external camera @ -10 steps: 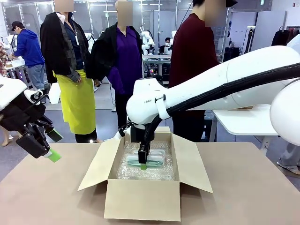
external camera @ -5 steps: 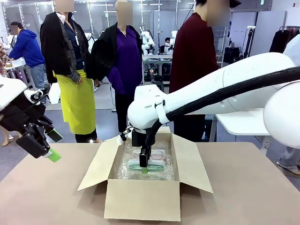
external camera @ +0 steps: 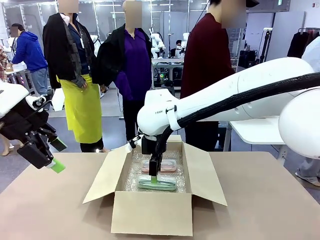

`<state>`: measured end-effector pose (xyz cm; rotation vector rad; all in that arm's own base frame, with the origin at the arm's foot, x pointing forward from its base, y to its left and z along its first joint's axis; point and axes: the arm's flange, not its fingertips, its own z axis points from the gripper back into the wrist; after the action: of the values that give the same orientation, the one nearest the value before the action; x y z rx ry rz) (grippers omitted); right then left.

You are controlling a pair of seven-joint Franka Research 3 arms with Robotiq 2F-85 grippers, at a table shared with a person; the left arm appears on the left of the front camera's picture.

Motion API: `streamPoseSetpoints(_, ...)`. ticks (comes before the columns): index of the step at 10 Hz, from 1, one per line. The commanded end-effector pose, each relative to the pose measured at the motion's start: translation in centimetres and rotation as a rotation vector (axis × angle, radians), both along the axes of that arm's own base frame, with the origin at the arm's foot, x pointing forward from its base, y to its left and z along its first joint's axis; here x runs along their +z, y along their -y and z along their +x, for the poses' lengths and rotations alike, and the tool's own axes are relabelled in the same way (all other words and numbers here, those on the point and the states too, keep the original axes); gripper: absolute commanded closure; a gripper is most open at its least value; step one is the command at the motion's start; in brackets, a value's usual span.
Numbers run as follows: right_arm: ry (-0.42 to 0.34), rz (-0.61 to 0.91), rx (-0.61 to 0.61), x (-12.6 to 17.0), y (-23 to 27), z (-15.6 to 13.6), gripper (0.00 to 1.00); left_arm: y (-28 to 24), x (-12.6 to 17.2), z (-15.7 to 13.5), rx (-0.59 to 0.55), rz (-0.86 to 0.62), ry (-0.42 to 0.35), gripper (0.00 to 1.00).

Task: Pack the glasses set securely to prepare it for shipping.
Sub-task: Put the Glasses case from the right side of the table into the Package Box, then position the Package Box on the left side of the table.

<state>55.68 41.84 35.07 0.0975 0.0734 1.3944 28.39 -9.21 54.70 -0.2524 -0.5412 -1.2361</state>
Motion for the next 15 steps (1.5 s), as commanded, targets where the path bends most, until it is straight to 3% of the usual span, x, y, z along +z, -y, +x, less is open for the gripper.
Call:
streamPoseSetpoints(1,-0.002,0.004,0.016,0.68,0.14,-0.05,0.00,-0.23,0.04,0.03,-0.016,0.003,0.008,0.00)
streamPoseSetpoints(3,0.044,-0.028,-0.035,0.96,0.25,0.30,0.00,-0.23,0.04,0.03,-0.016,0.003,0.008,0.00)
streamPoseSetpoints(4,0.007,0.005,-0.002,0.52,-0.05,0.22,0.00,-0.23,0.04,0.03,-0.016,0.003,0.008,0.00)
streamPoseSetpoints(15,0.007,0.005,-0.002,0.52,-0.05,0.22,0.00,-0.23,0.04,0.03,-0.016,0.003,0.008,0.00)
